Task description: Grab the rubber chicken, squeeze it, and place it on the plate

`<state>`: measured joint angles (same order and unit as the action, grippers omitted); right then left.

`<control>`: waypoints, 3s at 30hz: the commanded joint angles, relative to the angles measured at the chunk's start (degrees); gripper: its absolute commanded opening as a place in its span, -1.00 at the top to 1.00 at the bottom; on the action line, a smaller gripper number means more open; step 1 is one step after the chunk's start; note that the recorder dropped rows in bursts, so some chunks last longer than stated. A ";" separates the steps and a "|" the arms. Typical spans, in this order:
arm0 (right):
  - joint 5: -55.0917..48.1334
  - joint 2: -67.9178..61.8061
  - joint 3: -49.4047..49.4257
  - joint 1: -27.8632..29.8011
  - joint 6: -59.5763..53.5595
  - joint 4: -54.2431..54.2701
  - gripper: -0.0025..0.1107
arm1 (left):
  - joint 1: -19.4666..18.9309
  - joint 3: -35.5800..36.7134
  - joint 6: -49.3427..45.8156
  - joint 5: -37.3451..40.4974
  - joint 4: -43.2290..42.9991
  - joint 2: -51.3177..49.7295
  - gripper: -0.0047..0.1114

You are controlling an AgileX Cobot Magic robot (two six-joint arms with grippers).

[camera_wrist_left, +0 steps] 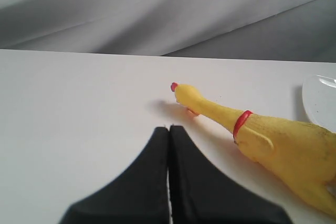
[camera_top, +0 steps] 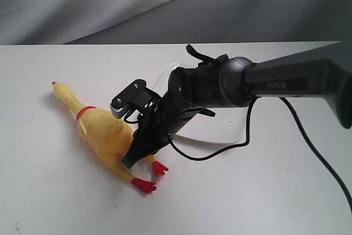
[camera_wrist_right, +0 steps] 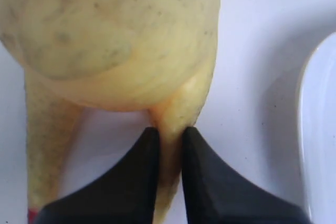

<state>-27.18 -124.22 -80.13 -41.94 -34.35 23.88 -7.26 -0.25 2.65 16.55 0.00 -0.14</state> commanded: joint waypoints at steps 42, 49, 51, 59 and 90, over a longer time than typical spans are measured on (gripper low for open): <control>-28.37 51.13 6.89 18.79 -16.80 5.65 0.96 | -0.23 0.25 0.09 -0.28 0.73 0.14 0.92; -27.03 51.43 10.03 18.79 -17.84 5.83 0.96 | -0.23 0.25 -1.14 -7.55 -1.93 0.14 0.92; -27.03 51.43 10.03 18.79 -17.84 6.11 0.96 | -0.23 0.25 -1.14 -15.17 -1.83 0.14 0.92; -27.03 51.43 10.03 18.79 -18.32 9.95 0.96 | -0.23 0.25 -2.65 -35.90 -2.72 0.14 0.92; -40.66 49.82 10.03 36.14 -29.68 31.27 0.96 | -0.12 -15.55 68.83 -77.41 -79.98 -43.99 -0.20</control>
<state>-67.29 -74.61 -70.19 -6.25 -63.42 52.76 -7.26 -12.37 69.69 -57.18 -77.13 -37.64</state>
